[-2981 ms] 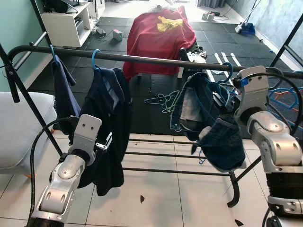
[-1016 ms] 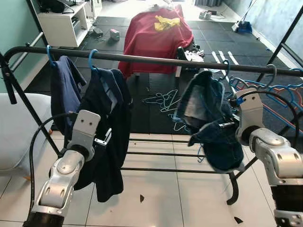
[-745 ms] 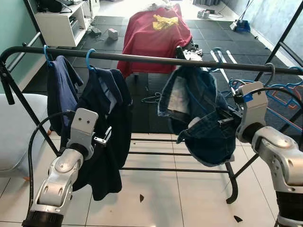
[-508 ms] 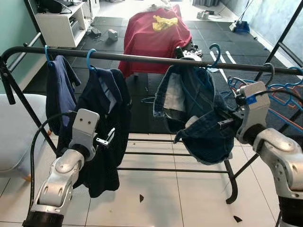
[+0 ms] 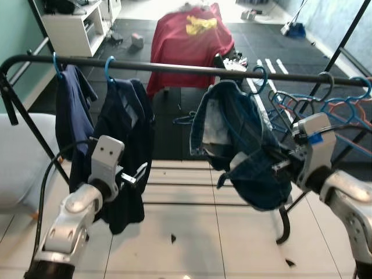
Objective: Hang hanger
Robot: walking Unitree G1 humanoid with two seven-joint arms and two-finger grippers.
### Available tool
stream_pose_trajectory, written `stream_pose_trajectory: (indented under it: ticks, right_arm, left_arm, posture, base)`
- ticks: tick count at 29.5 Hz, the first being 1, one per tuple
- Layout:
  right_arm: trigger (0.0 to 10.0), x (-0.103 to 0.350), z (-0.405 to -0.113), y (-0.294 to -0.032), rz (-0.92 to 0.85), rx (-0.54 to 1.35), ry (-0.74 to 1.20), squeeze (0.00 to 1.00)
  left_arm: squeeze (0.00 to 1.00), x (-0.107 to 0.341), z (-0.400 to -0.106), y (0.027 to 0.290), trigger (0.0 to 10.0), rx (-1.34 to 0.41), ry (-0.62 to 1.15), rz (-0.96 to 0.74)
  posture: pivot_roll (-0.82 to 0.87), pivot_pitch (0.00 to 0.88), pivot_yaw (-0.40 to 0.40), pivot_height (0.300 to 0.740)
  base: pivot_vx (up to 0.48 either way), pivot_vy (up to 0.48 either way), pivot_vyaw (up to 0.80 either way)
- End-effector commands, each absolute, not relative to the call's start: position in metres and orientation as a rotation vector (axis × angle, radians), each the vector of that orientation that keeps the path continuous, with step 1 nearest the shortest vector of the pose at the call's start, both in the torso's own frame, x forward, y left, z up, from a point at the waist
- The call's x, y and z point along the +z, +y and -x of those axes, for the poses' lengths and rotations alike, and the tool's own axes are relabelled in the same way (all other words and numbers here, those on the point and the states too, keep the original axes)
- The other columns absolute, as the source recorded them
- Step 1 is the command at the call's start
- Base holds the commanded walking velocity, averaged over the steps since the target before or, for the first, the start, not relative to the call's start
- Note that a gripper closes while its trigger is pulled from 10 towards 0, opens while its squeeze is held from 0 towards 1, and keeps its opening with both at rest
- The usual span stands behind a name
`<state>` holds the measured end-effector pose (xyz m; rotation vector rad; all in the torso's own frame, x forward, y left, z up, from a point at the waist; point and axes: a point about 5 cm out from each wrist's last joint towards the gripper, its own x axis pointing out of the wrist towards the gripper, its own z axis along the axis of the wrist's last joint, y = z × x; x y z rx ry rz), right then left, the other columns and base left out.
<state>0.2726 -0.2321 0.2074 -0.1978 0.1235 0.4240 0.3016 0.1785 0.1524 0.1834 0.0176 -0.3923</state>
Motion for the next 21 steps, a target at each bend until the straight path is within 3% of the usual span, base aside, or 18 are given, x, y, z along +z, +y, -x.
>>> stream_pose_trajectory:
  ticks: [1, 14, 17, 19, 21]
  right_arm:
    - [0.0, 0.217, -0.268, -0.227, 0.227, 0.465, 0.078, 0.0]
    - [0.0, 0.221, -0.254, -0.224, 0.223, 0.605, 0.091, 0.0]
    - [0.0, 0.228, -0.236, -0.217, 0.194, 0.815, 0.112, 0.0]
    - [0.0, 0.228, -0.236, -0.217, 0.194, 0.815, 0.112, 0.0]
    - [0.0, 0.225, -0.224, -0.214, 0.196, 0.932, 0.175, 0.0]
  left_arm:
    - [0.0, 0.143, -0.298, 0.181, 10.0, -0.413, 0.067, -0.175]
    - [0.0, 0.159, -0.295, 0.175, 10.0, -0.548, 0.032, -0.094]
    - [0.0, 0.194, -0.287, 0.168, 10.0, -0.745, -0.096, 0.013]
    - [0.0, 0.194, -0.287, 0.168, 10.0, -0.745, -0.096, 0.013]
    - [0.0, 0.219, -0.281, 0.168, 10.0, -0.85, -0.22, 0.086]
  posture:
    - [-0.06, 0.108, -0.056, 0.74]
    - [-0.06, 0.112, -0.059, 0.74]
    - [-0.06, 0.108, -0.06, 0.74]
    - [-0.06, 0.108, -0.06, 0.74]
    - [-0.06, 0.104, -0.06, 0.74]
  base:
    - [-0.375, 0.0, 0.0]
    - [-0.372, 0.0, 0.0]
    - [0.0, 0.0, 0.0]
    - [0.0, 0.0, 0.0]
    - [0.0, 0.0, 0.0]
